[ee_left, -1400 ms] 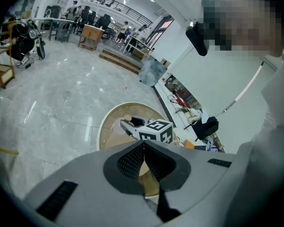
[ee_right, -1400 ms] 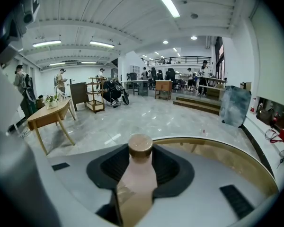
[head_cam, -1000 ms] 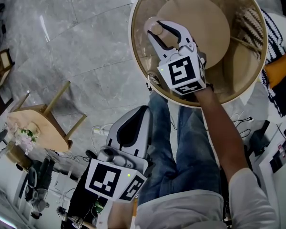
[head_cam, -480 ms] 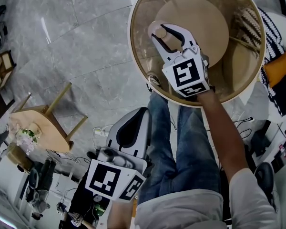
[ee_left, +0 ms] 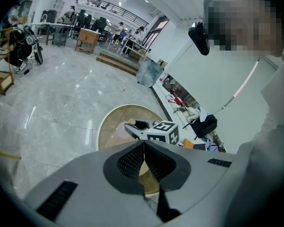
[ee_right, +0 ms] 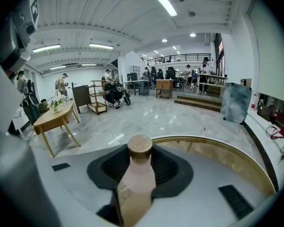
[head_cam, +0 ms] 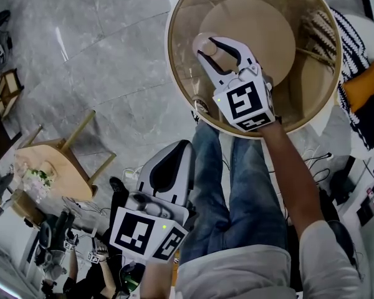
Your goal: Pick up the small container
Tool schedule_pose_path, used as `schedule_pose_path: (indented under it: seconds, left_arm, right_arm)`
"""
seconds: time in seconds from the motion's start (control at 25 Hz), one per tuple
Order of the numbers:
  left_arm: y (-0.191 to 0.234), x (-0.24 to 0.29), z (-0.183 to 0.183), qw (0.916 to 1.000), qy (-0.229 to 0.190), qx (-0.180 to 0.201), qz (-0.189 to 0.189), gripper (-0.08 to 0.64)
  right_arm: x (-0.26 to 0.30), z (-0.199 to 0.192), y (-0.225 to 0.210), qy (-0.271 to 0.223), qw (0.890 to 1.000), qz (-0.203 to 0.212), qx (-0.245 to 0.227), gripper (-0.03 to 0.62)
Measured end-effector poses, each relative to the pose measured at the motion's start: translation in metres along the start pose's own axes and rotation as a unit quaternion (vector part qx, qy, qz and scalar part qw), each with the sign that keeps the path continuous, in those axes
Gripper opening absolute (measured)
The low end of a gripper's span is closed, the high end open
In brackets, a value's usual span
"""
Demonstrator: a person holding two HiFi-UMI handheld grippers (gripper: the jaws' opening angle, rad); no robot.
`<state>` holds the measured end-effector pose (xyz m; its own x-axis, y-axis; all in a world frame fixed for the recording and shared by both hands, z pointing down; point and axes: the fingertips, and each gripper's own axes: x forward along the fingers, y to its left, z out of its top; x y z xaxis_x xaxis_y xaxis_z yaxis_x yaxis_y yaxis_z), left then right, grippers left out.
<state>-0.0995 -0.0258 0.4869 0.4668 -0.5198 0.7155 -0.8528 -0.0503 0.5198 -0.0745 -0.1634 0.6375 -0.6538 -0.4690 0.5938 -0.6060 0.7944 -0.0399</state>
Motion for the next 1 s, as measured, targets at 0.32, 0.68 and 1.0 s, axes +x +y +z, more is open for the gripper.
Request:
schedule_pose_path:
  seconds: [0.32,0.68,1.0]
  left_arm:
    - [-0.009,-0.006,0.0,0.9999,-0.004,0.009,-0.003,0.017]
    - [-0.019,-0.008,0.001,0.9999,-0.005,0.015,-0.008,0.017]
    - [-0.024,-0.015,0.007,0.9997,-0.006,0.022,-0.013,0.017]
  right_arm:
    - [-0.017,-0.003,0.006,0.006,1.0,0.005,0.004,0.147]
    - [-0.036,0.0,0.009,0.008,1.0,0.01,0.004,0.147]
    - [-0.049,0.006,0.012,0.01,1.0,0.012,0.007,0.147]
